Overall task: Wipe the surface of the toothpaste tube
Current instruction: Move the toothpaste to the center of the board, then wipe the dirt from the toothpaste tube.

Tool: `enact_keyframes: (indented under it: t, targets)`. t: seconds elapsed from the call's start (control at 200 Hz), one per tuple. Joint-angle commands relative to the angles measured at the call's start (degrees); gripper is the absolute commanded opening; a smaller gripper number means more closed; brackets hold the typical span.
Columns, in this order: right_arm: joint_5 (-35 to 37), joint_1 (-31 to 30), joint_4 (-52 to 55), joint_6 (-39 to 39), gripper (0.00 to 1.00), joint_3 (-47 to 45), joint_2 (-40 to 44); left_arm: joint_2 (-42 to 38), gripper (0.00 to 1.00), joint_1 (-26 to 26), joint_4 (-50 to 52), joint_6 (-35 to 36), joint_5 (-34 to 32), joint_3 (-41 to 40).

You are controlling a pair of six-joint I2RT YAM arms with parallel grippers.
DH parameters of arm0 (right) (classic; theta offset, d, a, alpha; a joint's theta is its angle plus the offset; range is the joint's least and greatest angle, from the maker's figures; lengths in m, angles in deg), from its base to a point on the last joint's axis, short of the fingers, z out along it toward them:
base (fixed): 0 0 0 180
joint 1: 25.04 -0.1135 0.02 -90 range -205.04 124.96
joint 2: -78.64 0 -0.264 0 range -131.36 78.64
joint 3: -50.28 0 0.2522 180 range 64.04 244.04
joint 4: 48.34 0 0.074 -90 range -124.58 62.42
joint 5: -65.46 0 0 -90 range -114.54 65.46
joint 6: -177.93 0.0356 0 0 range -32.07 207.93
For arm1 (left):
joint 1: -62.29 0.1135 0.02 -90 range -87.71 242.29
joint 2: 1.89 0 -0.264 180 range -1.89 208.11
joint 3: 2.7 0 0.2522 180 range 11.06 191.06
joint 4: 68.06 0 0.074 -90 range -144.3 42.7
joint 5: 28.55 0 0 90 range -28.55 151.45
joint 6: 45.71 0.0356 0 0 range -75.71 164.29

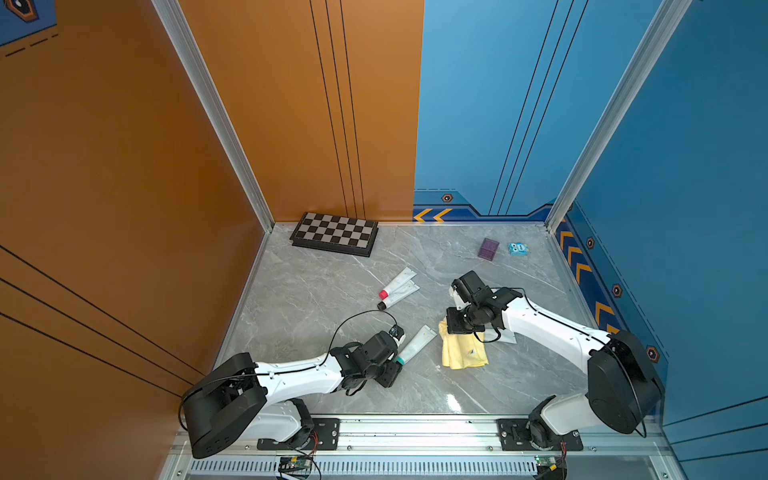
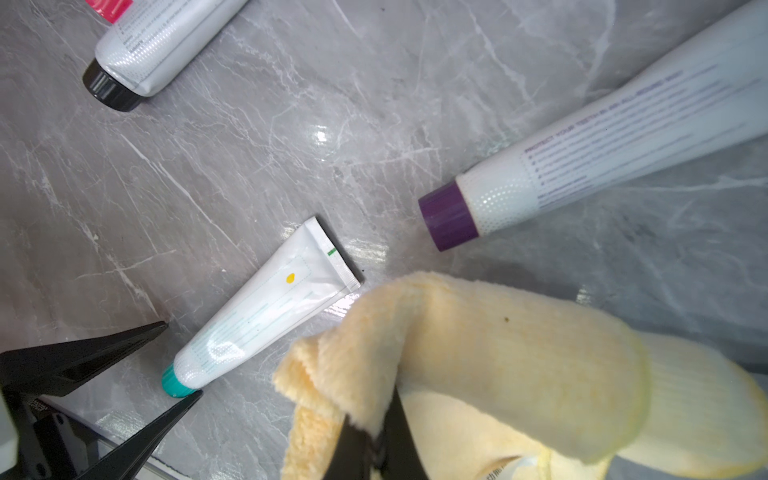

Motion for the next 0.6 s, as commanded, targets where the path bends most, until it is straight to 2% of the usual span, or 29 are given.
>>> enact_keyframes:
  t: [0.0, 0.235, 0.42, 0.596]
  targets:
    - [-1.01, 0.35, 1.18, -1.35, 0.0, 1.88, -0.92, 2.17, 0.61, 0.4, 0.31, 0.22, -0.39, 0.21]
    - [-1.27, 0.54, 1.18, -1.75, 0.0, 2.4, -2.51, 6.07, 0.6, 0.27, -0.6, 4.03, 0.71, 2.83]
    - [-1.46, 0.75, 1.36, -2.29, 0.0, 3.56, -3.94, 9.78, 0.41, 0.62, -0.32, 4.7, 2.19, 4.29]
    - [-2.02, 1.27, 1.78, -2.98, 0.0, 5.22, -6.18, 10.47, 0.34, 0.63, -0.11, 4.59, 2.7, 4.51]
